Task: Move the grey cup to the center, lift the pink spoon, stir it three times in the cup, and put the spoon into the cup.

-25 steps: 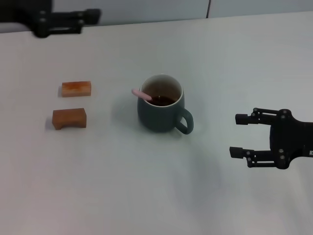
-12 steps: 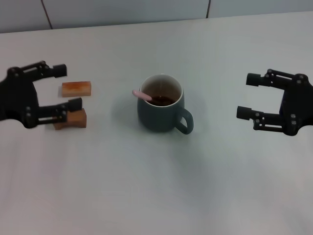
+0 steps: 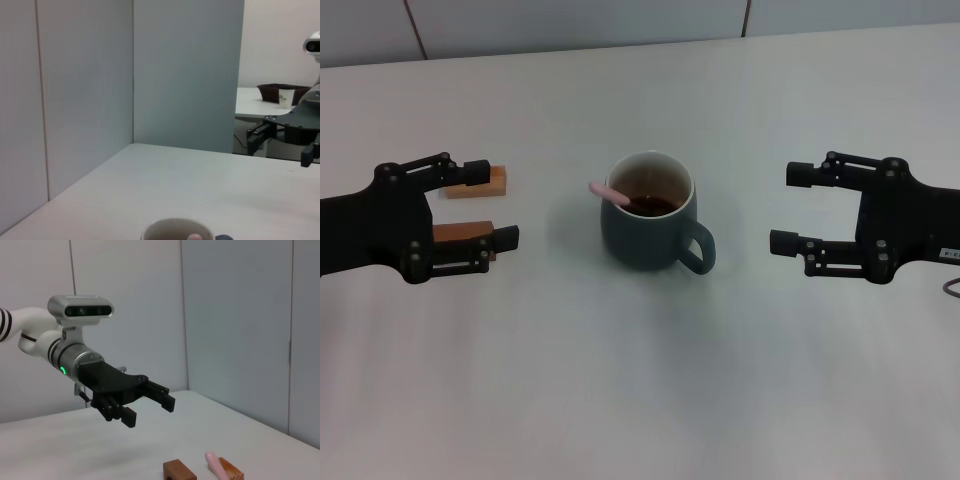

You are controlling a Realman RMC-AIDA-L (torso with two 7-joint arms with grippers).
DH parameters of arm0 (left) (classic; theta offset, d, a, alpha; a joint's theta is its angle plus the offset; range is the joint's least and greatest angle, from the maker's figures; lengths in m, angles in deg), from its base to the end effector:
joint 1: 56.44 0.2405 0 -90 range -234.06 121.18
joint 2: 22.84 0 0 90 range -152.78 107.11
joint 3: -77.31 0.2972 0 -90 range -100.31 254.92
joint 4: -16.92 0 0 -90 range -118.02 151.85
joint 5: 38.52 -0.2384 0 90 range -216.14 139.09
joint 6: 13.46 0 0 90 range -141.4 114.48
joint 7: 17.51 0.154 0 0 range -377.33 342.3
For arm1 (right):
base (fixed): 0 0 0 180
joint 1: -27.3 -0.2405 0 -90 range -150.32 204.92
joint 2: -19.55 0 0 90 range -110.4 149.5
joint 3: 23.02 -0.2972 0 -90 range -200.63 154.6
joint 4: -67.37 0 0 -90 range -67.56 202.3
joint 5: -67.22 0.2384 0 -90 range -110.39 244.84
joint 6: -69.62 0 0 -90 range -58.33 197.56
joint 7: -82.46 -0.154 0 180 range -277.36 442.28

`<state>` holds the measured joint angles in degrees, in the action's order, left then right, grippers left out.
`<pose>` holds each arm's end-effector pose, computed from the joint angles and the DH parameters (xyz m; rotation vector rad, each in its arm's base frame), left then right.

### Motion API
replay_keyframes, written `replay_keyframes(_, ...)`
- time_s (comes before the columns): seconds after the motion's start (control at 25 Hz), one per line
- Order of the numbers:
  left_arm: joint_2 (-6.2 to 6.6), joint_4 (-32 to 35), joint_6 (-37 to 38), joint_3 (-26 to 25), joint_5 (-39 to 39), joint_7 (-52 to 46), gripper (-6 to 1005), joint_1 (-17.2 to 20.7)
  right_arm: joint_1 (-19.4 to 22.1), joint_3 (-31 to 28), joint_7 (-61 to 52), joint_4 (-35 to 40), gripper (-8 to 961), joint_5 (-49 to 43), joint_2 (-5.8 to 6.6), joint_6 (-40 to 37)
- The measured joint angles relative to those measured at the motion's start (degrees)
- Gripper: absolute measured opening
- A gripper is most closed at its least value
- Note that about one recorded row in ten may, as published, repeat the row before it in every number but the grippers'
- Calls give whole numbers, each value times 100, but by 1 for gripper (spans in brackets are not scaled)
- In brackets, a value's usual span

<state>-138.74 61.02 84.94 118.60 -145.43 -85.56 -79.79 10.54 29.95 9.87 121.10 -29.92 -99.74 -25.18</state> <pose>-0.3217 0.3433 0.0230 -2.7063 -0.2686 -0.7480 0.2979 0.3277 0.0059 -2.6887 0.2590 0.8134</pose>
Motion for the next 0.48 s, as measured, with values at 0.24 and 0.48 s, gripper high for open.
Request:
replay_keyframes(0.24,-8,-3,-24,-11,-43,-24,828,-9,-1,8,-74,-16,783,-6,7,12)
replay_keyframes(0.48,-19,-182,-24,-39,-44,25,829,61,-7,33,-149,-38,783,-14,0,27)
